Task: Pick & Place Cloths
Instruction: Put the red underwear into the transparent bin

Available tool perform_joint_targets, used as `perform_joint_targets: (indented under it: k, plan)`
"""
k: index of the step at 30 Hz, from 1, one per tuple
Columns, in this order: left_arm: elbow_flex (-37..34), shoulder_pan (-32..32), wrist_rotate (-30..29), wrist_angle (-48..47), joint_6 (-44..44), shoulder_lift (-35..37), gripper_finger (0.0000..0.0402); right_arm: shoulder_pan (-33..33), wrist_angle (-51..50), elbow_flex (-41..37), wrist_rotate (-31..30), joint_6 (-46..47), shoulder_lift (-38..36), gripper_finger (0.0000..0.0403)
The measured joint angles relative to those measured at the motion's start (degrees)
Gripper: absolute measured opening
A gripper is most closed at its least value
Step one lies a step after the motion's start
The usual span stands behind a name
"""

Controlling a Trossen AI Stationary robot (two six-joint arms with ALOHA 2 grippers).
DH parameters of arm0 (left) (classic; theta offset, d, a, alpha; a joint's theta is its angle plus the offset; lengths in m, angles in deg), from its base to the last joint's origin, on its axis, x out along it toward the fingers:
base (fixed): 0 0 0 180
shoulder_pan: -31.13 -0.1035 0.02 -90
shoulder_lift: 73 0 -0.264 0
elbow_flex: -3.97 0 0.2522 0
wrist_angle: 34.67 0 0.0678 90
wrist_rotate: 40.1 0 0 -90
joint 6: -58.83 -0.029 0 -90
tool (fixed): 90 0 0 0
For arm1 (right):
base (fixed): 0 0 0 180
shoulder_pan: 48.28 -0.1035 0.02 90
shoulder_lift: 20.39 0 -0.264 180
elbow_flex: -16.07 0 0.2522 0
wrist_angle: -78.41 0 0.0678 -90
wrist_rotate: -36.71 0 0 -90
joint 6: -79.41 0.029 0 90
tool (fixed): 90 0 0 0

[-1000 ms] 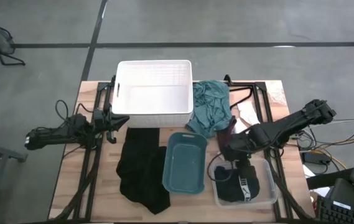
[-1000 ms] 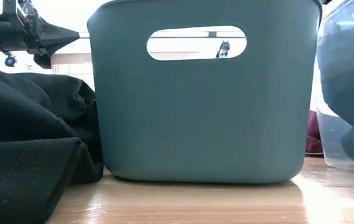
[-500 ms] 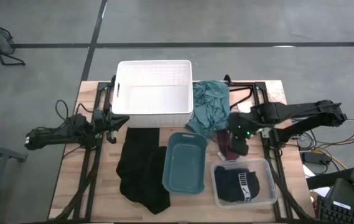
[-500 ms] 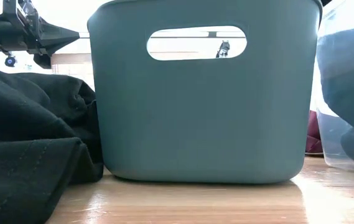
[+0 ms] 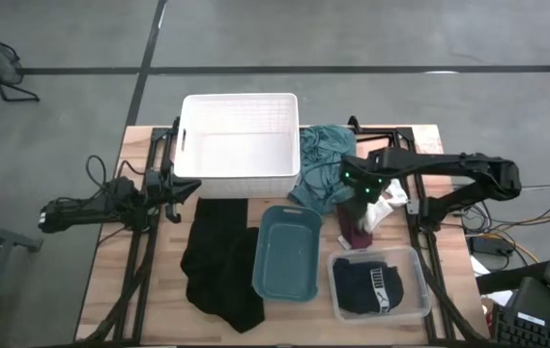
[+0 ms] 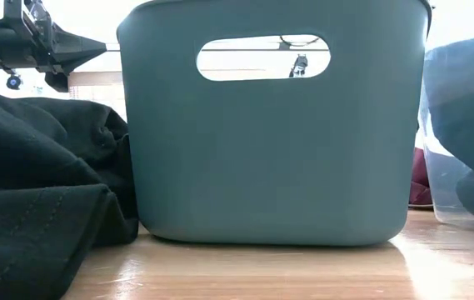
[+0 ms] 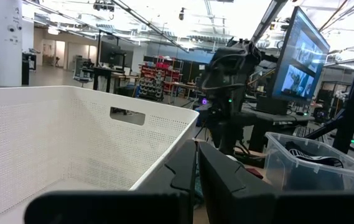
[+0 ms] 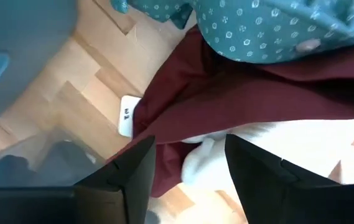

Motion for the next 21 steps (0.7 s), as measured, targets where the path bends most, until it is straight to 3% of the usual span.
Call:
perform_joint_targets:
  k: [5,14,21]
  plan:
    - [0.0,0.0,0.0,0.0,0.0,0.0,0.0023,2.6,0.4,0.0,1.9,1.7,2.4,0.0196]
    - [0.0,0.0,0.0,0.0,0.0,0.0,0.0023,3.9,1.1,0.4,2.4,1.5,8.7,0.0154]
    - [0.0,0.0,0.0,0.0,0.0,0.0,0.0023,4.3,2.8,0.3,4.4,1.4,9.0,0.0137]
